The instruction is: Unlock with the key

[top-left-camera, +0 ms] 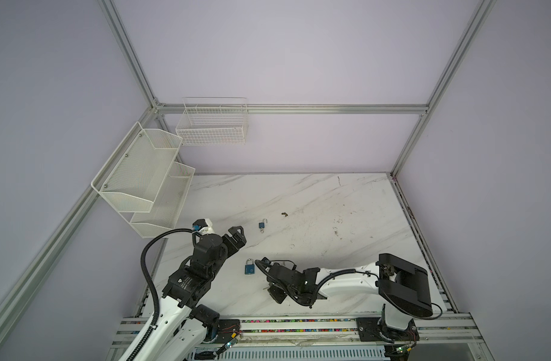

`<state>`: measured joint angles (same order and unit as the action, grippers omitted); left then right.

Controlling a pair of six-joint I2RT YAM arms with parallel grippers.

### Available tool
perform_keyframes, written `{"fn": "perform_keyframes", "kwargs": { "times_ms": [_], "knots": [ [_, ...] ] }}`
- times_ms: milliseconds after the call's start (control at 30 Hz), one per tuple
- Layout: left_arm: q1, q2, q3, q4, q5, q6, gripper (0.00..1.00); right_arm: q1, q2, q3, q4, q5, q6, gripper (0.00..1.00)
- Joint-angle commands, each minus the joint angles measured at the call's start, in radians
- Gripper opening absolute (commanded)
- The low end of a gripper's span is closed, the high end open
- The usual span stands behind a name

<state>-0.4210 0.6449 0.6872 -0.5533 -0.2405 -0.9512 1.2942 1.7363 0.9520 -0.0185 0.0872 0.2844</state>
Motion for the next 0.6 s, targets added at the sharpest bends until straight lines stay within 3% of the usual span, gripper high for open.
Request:
{"fn": "perform_keyframes", "kwargs": {
  "times_ms": [0,267,567],
  "knots": [
    [0.004,0.009,0.014,0.075,0.041,-0.014,1.00,-0.040,-0.060,-0.026,0.094,-0.051,0.040,0.00],
    [0.004,0.030,0.022,0.139,0.094,-0.068,1.00,-0.185,-0.167,-0.089,0.179,-0.164,0.090,0.00],
    [0.004,0.103,0.058,0.205,0.178,-0.208,1.00,-0.284,-0.235,-0.040,0.200,-0.162,0.113,0.00]
  ]
}}
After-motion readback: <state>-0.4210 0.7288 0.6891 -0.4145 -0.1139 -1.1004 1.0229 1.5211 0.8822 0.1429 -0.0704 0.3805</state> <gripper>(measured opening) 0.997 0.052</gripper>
